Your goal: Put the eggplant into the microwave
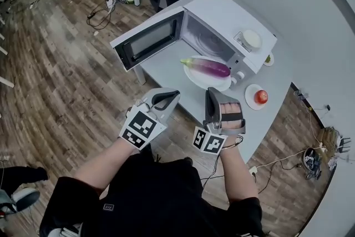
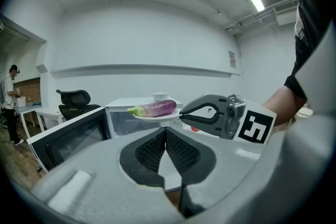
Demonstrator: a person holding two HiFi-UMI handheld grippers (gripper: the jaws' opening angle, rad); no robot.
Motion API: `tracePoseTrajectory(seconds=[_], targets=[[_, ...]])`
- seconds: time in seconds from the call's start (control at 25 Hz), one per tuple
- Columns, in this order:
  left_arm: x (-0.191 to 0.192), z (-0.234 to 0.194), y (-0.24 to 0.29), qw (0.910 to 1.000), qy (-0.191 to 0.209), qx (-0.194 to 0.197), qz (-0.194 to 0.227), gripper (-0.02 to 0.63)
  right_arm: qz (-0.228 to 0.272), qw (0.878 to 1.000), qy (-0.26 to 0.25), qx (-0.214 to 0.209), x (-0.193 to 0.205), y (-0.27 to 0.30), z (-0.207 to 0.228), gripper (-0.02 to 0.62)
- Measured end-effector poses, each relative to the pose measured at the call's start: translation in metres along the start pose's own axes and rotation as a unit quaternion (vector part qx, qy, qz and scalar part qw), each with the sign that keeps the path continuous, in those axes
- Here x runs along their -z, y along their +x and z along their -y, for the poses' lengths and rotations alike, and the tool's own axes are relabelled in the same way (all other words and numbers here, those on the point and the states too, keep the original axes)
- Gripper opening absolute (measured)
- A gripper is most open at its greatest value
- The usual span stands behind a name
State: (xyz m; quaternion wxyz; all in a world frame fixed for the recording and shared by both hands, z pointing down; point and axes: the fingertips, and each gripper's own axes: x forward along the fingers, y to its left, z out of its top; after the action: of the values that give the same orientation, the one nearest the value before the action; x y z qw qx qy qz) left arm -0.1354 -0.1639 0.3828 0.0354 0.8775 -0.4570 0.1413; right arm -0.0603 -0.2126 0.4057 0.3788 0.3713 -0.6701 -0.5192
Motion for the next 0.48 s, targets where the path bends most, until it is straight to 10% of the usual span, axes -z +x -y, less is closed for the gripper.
tracePoseTrajectory(seconds=[0.48], targets=[[0.014,-0.062,0.004,0.9985,0.007,0.052,-0.016,0.009,-0.061,0.998,-0.003,0.001,-0.02,0.047,-0.015,0.025]])
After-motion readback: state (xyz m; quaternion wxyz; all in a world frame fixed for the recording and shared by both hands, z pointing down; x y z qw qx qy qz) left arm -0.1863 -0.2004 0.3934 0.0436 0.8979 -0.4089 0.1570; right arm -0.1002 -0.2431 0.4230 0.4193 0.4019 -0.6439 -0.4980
